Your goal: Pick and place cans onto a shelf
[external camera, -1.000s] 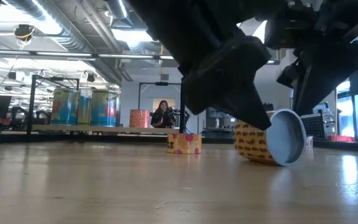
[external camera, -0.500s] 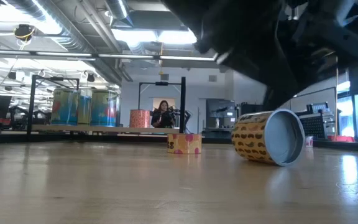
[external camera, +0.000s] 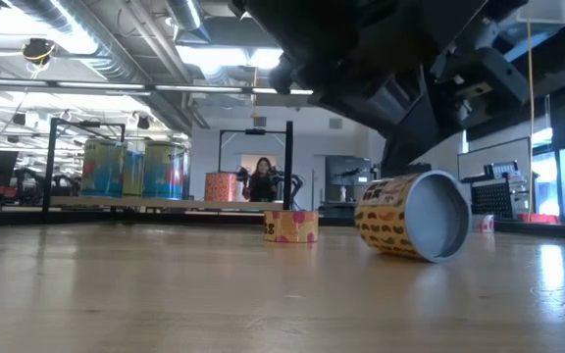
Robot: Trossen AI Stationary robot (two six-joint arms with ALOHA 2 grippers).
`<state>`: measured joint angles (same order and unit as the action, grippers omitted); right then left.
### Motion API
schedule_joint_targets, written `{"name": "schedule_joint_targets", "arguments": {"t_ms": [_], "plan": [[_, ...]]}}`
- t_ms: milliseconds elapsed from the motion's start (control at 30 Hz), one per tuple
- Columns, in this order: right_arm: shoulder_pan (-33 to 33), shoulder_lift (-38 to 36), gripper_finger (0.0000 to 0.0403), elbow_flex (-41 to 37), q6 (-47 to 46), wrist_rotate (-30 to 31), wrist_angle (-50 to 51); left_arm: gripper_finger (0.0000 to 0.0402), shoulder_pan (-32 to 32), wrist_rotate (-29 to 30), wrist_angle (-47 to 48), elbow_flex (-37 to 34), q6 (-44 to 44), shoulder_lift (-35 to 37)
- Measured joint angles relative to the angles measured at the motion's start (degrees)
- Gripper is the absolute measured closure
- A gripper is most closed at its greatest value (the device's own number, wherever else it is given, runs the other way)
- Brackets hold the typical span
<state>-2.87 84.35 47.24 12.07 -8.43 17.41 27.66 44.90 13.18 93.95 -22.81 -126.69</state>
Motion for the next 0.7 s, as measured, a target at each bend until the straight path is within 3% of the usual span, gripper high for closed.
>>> {"name": "schedule_joint_targets", "arguments": {"t_ms": [300, 533, 700], "plan": [[3.74, 6.11, 0.0343, 0.0, 2.3, -9.28, -0.74, 0.0346, 1.56, 2.15, 2.15, 0.0, -4.26, 0.0], [2.43, 4.75, 0.0343, 0.0, 2.62, -9.73, -0.19, 0.0346, 2.08, 2.89, 8.96, -0.02, -5.64, 0.96], [-1.71, 0.77, 0.0343, 0.0, 1.67, -9.63, 2.24, 0.0346, 1.8, -2.25, 10.93, -0.02, -5.72, 0.85]]}}
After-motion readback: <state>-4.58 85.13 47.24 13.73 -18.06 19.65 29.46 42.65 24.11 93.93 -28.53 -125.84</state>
